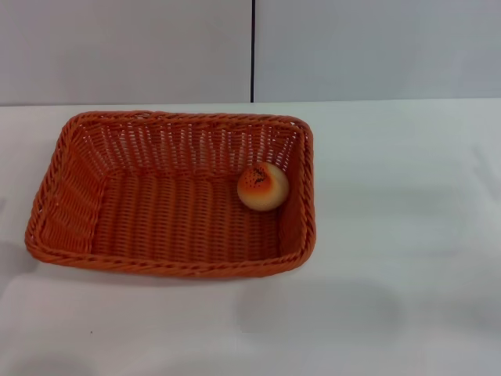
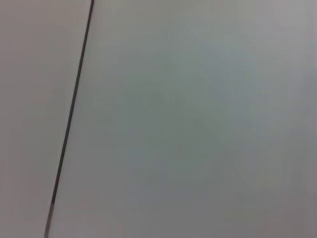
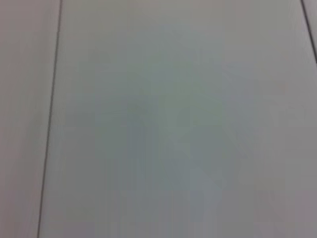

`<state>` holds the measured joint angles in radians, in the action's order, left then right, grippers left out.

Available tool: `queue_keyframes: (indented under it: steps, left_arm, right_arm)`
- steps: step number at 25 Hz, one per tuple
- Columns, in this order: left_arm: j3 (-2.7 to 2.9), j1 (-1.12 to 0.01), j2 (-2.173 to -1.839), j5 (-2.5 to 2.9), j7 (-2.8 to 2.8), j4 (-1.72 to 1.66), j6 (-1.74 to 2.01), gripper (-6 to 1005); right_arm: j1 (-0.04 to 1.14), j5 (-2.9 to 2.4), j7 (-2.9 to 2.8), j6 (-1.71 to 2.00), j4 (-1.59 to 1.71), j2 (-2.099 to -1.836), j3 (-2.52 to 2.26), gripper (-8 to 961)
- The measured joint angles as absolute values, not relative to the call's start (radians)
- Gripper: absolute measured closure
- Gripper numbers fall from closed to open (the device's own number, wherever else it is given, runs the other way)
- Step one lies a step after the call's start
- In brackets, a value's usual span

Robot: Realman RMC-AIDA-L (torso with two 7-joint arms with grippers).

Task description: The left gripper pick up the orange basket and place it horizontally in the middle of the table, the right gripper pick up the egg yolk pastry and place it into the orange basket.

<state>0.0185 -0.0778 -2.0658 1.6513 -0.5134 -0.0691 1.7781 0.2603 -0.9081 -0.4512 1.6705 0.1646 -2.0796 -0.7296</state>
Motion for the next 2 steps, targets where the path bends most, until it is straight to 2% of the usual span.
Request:
queue_keyframes:
  steps: [2]
  left_arm:
    - [0.009, -0.075, -2.066, 1.651, -0.512, -0.057, 1.778, 192]
  right_arm:
    - [0.276, -0.908, -0.444, 1.681, 0.157, -2.08, -0.727, 215]
